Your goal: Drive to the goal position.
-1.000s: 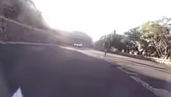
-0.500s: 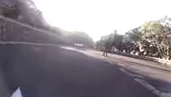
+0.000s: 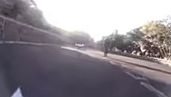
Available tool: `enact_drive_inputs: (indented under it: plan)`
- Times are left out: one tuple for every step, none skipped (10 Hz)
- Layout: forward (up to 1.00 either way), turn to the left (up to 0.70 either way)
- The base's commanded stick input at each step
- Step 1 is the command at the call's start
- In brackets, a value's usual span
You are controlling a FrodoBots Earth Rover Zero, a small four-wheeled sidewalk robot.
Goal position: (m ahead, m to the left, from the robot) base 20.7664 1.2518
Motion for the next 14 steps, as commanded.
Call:
enact_drive_inputs:
  plan:
    - [0.50, 0.00]
    - [0.50, 0.00]
    - [0.50, 0.00]
    - [0.50, 0.00]
    - [0.50, 0.00]
    - [0.50, 0.00]
    - [0.50, 0.00]
    - [0.50, 0.00]
    - [0.50, 0.00]
    - [0.50, 0.00]
    - [0.50, 0.00]
    - [0.50, 0.00]
    - [0.50, 0.00]
    - [0.50, 0.00]
